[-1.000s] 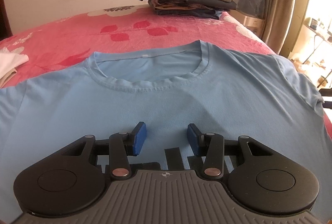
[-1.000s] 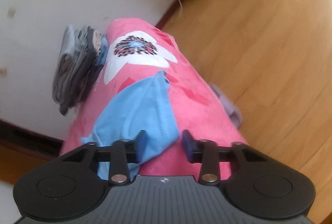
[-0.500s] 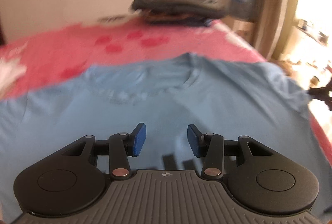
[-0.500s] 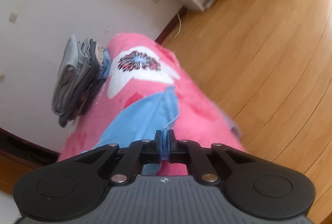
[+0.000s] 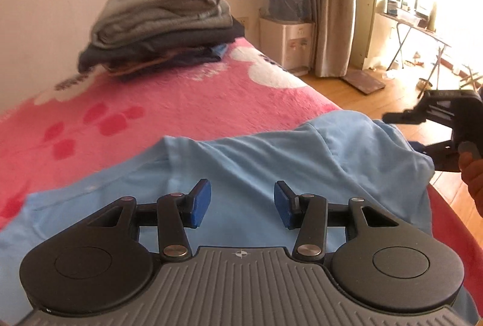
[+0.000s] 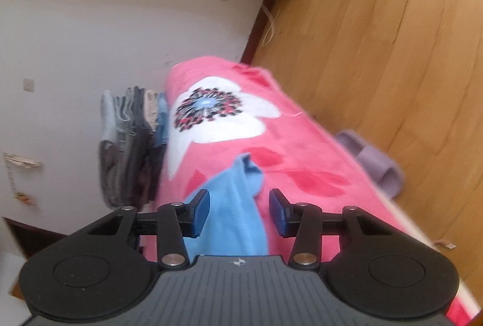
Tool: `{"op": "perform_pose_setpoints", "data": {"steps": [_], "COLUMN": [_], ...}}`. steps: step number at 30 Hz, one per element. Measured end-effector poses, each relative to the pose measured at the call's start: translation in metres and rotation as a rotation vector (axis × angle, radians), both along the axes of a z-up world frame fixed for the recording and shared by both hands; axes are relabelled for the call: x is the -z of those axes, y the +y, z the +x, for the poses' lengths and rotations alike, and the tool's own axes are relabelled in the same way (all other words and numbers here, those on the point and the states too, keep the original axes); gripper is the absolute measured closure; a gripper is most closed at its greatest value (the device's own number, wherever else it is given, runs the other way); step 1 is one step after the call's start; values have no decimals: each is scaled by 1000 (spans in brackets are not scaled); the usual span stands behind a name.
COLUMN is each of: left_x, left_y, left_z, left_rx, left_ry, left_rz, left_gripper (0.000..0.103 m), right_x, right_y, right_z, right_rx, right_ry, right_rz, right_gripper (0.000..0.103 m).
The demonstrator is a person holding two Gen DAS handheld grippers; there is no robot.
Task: Fold clothes
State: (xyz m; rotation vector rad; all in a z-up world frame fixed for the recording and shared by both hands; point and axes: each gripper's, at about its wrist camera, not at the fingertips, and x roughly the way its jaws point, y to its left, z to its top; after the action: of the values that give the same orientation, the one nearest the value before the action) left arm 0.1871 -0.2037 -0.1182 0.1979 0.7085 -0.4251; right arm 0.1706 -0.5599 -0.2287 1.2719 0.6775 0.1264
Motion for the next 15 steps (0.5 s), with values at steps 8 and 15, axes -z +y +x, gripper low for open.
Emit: {"op": "perform_pose_setpoints", "data": {"steps": [8,15], "left_x": [14,3], "left_y": [-5,17], "left_z": [22,23], "left_rx": [-100,-191], "left_ry": [50,92], "left_rz": [-10,-100], "left_gripper": [55,55], "right_x": [-16,-104], "right_y": [8,75], "right_z": [-6,-19], "right_rx": [35,-169], "right_ry": [-101,-297], "right_rz": [-101,-469], "right_gripper": [98,97]}}
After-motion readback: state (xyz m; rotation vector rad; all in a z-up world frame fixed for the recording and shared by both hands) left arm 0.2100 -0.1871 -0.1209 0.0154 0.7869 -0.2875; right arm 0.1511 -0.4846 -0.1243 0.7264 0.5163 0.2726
